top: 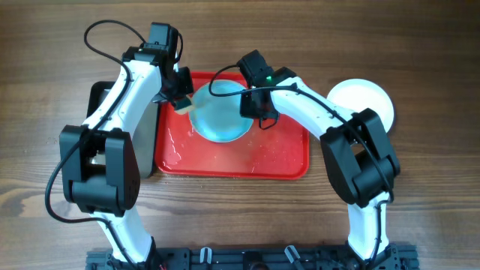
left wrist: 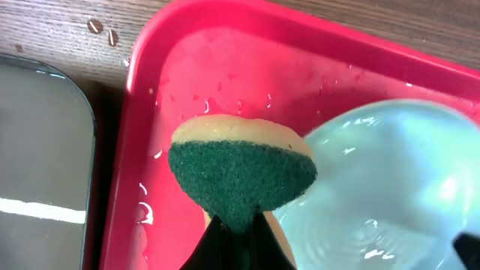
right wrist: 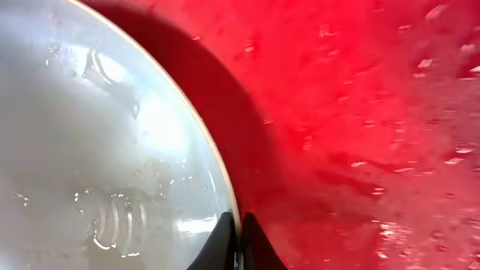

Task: Clean dirty plates on tray and stack at the side
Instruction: 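Scrub the plate again with the sponge in the left gripper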

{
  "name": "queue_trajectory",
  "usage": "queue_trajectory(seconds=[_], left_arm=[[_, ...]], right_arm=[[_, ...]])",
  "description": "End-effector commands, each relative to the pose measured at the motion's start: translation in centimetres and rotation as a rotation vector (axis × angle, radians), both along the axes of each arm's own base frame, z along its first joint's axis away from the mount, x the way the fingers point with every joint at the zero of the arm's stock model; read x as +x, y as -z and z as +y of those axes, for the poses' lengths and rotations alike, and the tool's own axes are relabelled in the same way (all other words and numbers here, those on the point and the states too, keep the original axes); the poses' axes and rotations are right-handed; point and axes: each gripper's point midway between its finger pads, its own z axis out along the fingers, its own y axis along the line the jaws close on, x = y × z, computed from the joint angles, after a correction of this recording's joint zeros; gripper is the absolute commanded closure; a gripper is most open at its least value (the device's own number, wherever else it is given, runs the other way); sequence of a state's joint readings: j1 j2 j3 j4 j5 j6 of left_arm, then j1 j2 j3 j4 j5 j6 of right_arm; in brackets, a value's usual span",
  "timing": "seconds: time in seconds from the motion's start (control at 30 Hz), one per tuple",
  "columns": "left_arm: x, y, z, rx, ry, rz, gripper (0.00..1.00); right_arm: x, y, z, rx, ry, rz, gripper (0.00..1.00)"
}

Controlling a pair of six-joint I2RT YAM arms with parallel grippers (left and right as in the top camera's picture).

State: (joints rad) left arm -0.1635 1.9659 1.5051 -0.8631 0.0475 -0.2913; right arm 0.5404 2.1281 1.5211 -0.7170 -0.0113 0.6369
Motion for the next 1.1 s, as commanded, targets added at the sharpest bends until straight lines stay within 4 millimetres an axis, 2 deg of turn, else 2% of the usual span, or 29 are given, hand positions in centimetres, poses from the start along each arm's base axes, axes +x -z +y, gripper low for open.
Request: queue_trajectory(seconds=[0.0, 0.1, 0.17, 0.23, 0.37, 0.47, 0.53, 0.57, 0.67, 0.7, 0.77, 0.8, 0.87, 0.9, 0.97, 1.07], left_arm=[[-1.4, 1.7, -1.3, -0.014, 0.032, 0.048, 0.96], [-1.9, 3.7, -3.1, -0.008, 0.131, 0.016, 0.96], [-1.5, 3.6, -5.8, -0.002, 0.305, -0.048, 0.96], [-1.5, 3.4, -7.5, 0.01, 0.392, -0.083, 0.96], [-0.9, 4.6, -8.2, 0.037, 0.415, -0.119, 0.96], [-1.0, 7.0, -8.1, 0.049, 0.446, -0.095, 0.96], [-1.2, 8.6, -7.2, 0.099, 0.433, -0.063, 0.96], [-0.7, 8.8, -5.5, 0.192, 0.381, -0.066, 0.96], [0.8, 7.5, -0.3, 0.481, 0.201, -0.118, 0.96], [1.1, 6.9, 0.8, 0.548, 0.167, -0.133, 0.96], [1.3, 6.4, 1.7, 0.601, 0.14, -0.149, 0.96], [1.4, 6.3, 1.5, 0.602, 0.143, -0.156, 0.96], [0.9, 6.9, -1.0, 0.5, 0.236, -0.134, 0.96], [0.1, 7.5, -3.3, 0.384, 0.332, -0.103, 0.96], [-3.9, 8.5, -9.0, 0.029, 0.517, 0.018, 0.96], [-9.0, 7.5, -12.9, -0.275, 0.699, 0.15, 0.96]], right_arm=[[1.2, -1.3, -1.4, -0.053, 0.07, -0.061, 0.96], [1.1, -1.3, -0.8, -0.03, 0.038, -0.057, 0.96], [1.1, -1.3, -0.9, -0.031, 0.038, -0.056, 0.96], [1.1, -1.3, -0.9, -0.033, 0.037, -0.055, 0.96], [1.0, -1.3, -0.8, -0.028, 0.025, -0.052, 0.96], [1.0, -1.3, -0.8, -0.028, 0.025, -0.053, 0.96], [1.0, -1.3, -0.8, -0.028, 0.024, -0.053, 0.96], [1.0, -1.3, -0.7, -0.026, 0.016, -0.052, 0.96], [0.9, -1.3, -0.6, -0.021, 0.01, -0.05, 0.96], [0.9, -1.3, -0.6, -0.021, 0.009, -0.05, 0.96], [0.9, -1.3, -0.5, -0.017, 0.009, -0.049, 0.95], [0.9, -1.3, -0.5, -0.017, 0.009, -0.05, 0.96], [0.9, -1.3, -0.5, -0.018, 0.007, -0.049, 0.96], [0.9, -1.3, -0.5, -0.018, 0.007, -0.048, 0.96], [0.9, -1.3, -0.5, -0.018, 0.007, -0.049, 0.96], [0.9, -1.3, -0.5, -0.018, 0.008, -0.048, 0.96]])
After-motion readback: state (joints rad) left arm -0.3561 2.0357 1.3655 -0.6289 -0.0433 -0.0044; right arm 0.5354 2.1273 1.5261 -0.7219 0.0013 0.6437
